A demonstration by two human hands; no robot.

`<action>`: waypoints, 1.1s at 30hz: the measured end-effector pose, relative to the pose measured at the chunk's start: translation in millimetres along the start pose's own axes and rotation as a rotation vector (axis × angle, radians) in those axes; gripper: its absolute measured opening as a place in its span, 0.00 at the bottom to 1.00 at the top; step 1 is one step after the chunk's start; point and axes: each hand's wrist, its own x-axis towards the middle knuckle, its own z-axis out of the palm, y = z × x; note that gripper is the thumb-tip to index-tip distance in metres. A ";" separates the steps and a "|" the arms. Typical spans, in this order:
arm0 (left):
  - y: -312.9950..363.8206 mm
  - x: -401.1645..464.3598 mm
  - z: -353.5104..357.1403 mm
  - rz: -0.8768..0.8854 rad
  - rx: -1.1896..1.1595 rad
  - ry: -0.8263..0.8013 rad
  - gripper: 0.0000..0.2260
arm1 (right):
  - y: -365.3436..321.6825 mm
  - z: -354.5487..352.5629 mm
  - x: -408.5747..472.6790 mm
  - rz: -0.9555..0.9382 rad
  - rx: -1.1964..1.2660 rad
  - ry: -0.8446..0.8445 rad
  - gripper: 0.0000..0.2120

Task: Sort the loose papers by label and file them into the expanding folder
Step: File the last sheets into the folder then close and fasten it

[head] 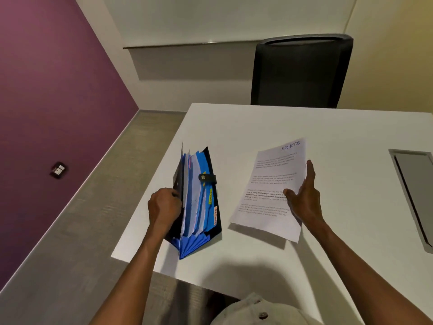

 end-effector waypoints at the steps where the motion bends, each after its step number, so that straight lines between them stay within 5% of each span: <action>1: -2.6 1.0 -1.1 -0.027 -0.030 0.014 0.11 | -2.7 2.3 3.8 -0.021 -0.017 -0.004 0.41; 12: -8.7 -3.8 -3.4 -0.151 -0.232 0.030 0.31 | -26.0 32.5 10.3 -0.119 -0.101 -0.050 0.40; 16: -12.5 -4.0 0.9 -0.144 -0.192 0.040 0.47 | -29.7 44.9 7.1 -0.159 -0.145 -0.139 0.40; 26: -23.0 -2.3 -7.5 -0.089 -0.050 0.038 0.57 | -52.0 118.1 -4.1 -0.200 -0.342 -0.605 0.23; 33: -29.8 -5.2 -8.7 -0.139 -0.051 0.055 0.57 | -87.7 164.5 -14.8 -0.298 -0.392 -0.728 0.16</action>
